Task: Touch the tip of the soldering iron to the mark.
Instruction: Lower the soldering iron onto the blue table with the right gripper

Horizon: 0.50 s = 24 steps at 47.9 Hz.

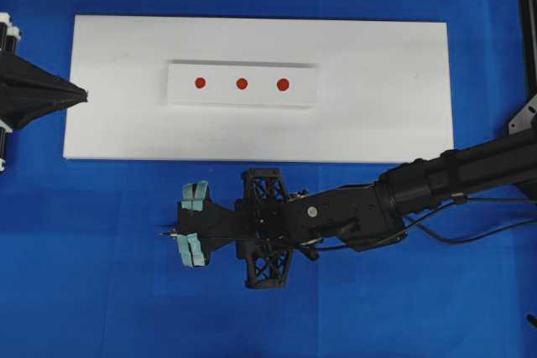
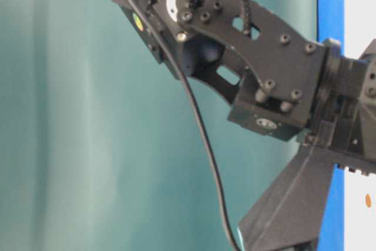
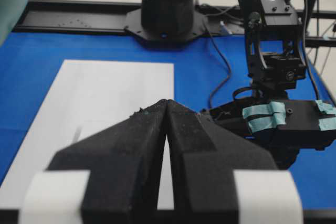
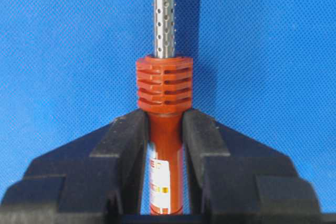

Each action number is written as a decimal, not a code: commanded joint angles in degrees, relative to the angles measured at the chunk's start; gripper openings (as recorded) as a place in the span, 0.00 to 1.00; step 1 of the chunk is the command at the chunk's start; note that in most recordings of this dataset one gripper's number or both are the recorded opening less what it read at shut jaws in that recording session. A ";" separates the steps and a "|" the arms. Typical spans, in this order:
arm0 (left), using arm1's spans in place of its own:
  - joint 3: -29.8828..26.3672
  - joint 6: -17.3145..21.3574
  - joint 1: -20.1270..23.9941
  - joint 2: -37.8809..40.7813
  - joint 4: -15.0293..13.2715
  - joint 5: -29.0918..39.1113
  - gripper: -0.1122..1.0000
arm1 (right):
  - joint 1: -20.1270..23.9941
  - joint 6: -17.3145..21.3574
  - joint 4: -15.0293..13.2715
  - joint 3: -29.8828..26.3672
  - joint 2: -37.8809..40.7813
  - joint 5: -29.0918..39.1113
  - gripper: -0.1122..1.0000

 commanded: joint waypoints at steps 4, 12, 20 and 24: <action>-0.44 0.00 -0.09 0.26 0.18 -0.26 0.10 | 0.09 0.18 -0.18 -0.44 -1.14 -0.18 0.32; -0.44 -0.35 -0.09 0.26 0.18 -0.09 0.10 | 0.09 0.26 -0.79 -0.53 -1.49 -0.18 0.80; -0.44 -0.70 -0.09 0.26 0.09 0.26 0.10 | 0.09 0.35 -0.97 -0.53 -2.02 0.00 0.89; -0.53 -0.70 -0.09 0.26 0.09 0.18 0.10 | 0.09 0.35 -0.97 -0.53 -3.08 0.53 0.87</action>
